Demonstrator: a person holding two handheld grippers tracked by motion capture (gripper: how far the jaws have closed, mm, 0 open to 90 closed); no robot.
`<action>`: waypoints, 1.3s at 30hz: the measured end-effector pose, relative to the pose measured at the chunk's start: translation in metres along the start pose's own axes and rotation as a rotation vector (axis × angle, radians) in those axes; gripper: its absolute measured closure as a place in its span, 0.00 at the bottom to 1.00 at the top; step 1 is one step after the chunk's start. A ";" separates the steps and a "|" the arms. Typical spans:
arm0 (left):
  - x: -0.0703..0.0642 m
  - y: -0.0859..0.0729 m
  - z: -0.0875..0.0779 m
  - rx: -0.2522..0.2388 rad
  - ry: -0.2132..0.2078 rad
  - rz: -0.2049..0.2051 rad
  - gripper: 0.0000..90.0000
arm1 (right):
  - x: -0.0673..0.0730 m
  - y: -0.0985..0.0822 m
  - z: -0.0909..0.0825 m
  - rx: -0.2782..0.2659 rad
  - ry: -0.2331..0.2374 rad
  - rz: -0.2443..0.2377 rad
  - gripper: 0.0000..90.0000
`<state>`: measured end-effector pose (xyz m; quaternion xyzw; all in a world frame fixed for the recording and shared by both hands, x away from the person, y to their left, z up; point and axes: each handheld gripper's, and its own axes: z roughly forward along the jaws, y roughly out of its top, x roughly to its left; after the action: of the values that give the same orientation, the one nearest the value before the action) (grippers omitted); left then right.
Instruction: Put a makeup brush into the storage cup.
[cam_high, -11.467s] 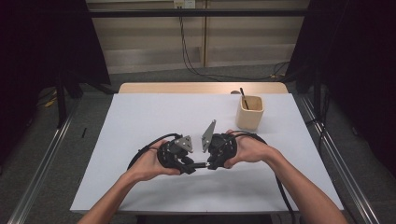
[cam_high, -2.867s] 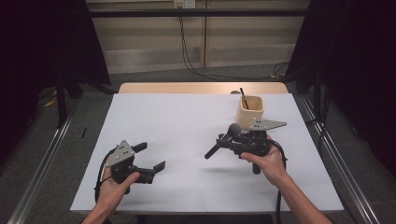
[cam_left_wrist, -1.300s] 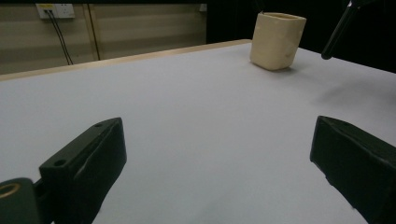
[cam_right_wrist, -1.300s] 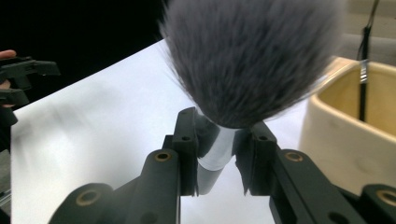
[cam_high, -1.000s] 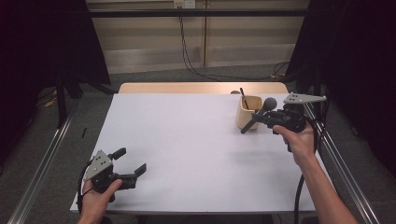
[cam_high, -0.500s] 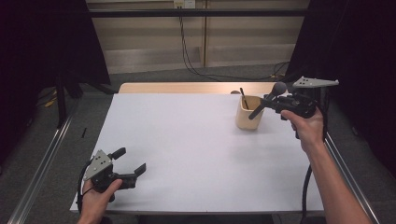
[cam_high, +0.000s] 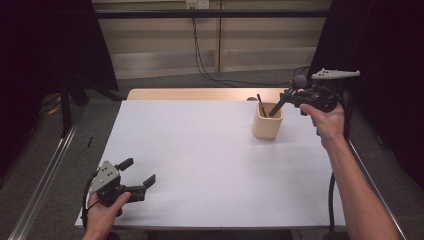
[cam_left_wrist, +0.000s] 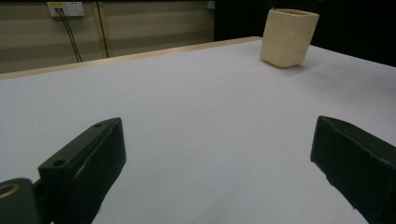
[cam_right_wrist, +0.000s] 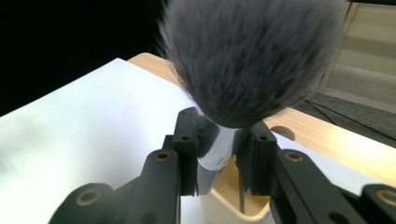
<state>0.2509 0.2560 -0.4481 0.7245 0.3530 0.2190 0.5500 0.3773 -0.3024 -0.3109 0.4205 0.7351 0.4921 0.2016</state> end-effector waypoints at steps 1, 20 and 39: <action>0.000 0.000 0.000 0.001 -0.001 -0.001 0.04 | -0.001 0.001 0.001 0.004 -0.001 -0.001 0.79; 0.001 0.000 0.001 0.006 -0.005 0.009 0.04 | -0.013 -0.003 0.026 0.038 -0.023 -0.006 0.79; 0.000 0.000 0.000 0.003 -0.012 0.009 0.04 | -0.014 -0.020 0.044 0.083 -0.031 0.004 0.79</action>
<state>0.2509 0.2559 -0.4478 0.7283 0.3468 0.2166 0.5499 0.4079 -0.2932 -0.3496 0.4376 0.7509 0.4550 0.1941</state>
